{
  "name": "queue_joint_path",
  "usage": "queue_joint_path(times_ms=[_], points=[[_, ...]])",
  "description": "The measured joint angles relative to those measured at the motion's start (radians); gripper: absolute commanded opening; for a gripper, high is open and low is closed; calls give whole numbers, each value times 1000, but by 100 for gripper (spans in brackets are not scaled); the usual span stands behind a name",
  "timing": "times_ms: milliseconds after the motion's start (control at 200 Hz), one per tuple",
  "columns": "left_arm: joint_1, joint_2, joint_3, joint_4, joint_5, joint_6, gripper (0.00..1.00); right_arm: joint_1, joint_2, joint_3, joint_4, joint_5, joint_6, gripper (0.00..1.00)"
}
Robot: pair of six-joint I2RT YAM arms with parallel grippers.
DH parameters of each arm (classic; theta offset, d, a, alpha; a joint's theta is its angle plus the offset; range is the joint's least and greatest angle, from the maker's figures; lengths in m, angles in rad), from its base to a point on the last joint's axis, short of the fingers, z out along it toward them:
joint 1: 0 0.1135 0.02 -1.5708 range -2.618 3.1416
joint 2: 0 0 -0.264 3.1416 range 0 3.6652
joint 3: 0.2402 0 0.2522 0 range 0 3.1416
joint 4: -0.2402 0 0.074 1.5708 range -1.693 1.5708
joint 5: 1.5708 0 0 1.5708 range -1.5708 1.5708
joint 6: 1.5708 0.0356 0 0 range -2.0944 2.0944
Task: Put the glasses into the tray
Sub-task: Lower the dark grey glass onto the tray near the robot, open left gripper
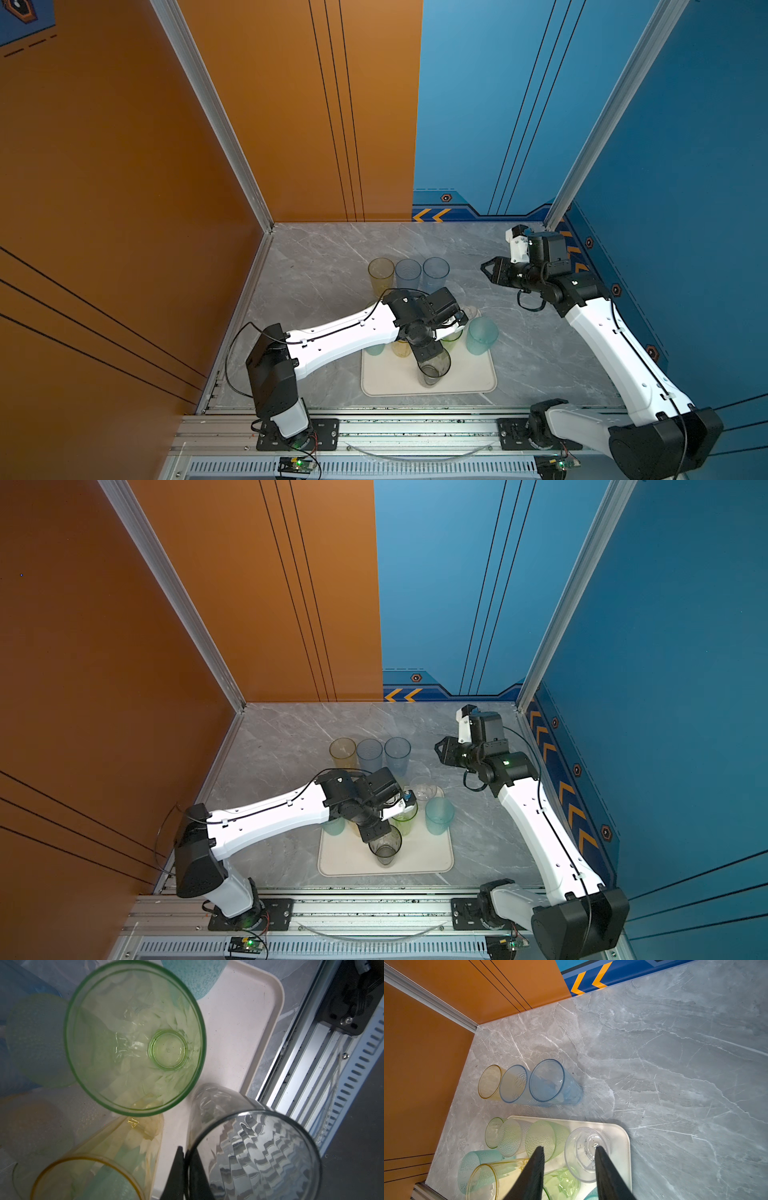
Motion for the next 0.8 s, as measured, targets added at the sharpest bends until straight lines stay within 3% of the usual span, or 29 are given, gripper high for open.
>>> queue_joint_path(times_ms=[801], points=[[6, 16, -7, 1, 3, 10, 8, 1, 0, 0, 0, 0, -3, 39]])
